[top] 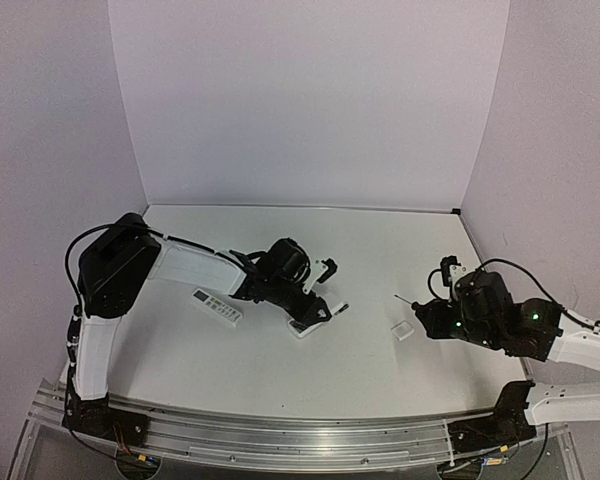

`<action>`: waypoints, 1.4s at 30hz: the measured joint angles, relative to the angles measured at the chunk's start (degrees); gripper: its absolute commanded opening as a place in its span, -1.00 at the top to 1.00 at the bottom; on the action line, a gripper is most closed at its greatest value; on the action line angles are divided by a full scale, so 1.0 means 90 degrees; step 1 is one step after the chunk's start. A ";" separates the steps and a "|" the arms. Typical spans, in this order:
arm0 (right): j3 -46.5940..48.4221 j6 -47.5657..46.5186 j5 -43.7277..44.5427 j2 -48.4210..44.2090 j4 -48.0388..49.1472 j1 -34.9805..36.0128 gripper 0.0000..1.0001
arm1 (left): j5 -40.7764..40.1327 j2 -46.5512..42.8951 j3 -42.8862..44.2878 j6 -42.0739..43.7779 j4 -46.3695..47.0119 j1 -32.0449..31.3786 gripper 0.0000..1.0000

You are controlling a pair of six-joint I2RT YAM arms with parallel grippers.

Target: Unload the batteries from the remote control

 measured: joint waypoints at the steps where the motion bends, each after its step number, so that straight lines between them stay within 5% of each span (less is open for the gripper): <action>1: 0.0000 0.0012 -0.0004 -0.0008 -0.0001 -0.0002 1.00 | 0.0203 -0.0089 -0.0133 -0.0237 0.0250 0.0110 1.00; 13: 0.0000 0.0058 -0.0032 -0.0127 -0.0141 -0.0002 1.00 | 0.2977 -0.0532 -0.1918 -0.3561 0.5147 0.1133 1.00; 22: 0.0000 0.0058 -0.0032 -0.0317 -0.0265 -0.0002 1.00 | 0.3949 -0.0230 -0.2007 -0.5795 0.8053 0.1219 1.00; 30: 0.0000 0.0086 -0.0030 -0.0465 -0.0309 0.0000 1.00 | 0.3550 0.0677 -0.2150 -0.7777 0.8496 0.1474 1.00; 42: 0.0000 0.0148 -0.0025 -0.0535 -0.0387 -0.0002 1.00 | 0.2865 0.0738 -0.2254 -0.8610 0.8530 0.1532 1.00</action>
